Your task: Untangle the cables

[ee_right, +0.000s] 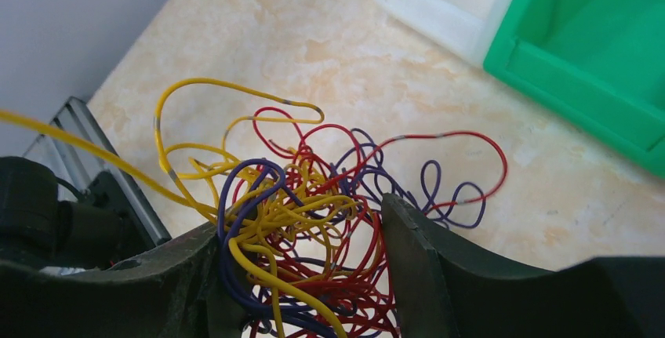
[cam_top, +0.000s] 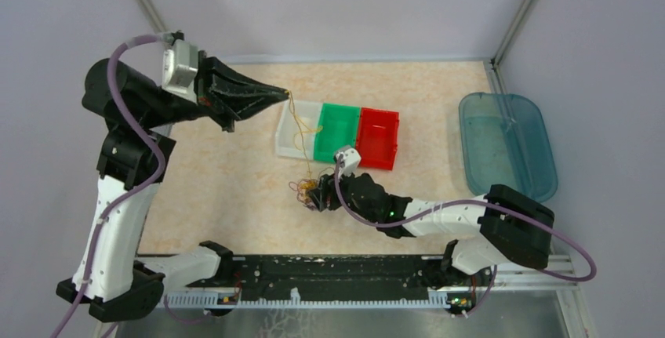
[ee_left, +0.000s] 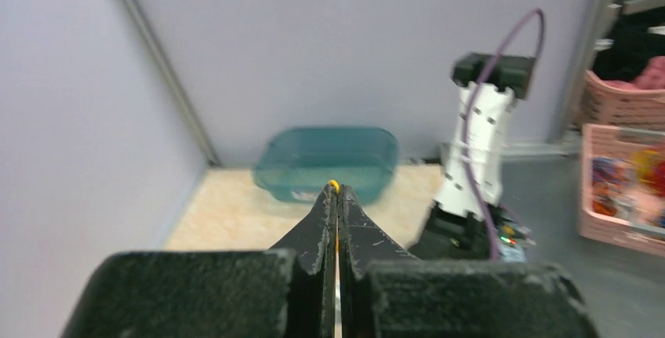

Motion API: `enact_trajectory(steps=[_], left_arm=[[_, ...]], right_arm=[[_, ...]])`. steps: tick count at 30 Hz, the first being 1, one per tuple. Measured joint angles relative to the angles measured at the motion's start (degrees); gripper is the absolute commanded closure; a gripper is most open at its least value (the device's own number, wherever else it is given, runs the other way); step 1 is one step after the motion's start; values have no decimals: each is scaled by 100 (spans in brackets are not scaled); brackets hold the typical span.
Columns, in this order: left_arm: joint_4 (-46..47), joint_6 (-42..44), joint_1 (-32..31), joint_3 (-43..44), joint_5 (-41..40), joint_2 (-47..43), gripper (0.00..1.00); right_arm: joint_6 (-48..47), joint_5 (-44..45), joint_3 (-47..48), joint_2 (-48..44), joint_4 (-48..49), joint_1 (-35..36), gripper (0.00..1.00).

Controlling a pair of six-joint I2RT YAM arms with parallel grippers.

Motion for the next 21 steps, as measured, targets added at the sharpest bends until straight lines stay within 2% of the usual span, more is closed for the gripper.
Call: enact_trajectory(steps=[10, 18, 21], left_arm=[[863, 1224, -2, 898, -1272, 59, 100], [1296, 2061, -2, 988, -1926, 20, 100], [1263, 2251, -2, 710, -1996, -101, 100]], right_arm=[[212, 7, -120, 133, -365, 0, 43], [295, 22, -190, 85, -522, 0, 41], [216, 55, -170, -133, -756, -2, 41]])
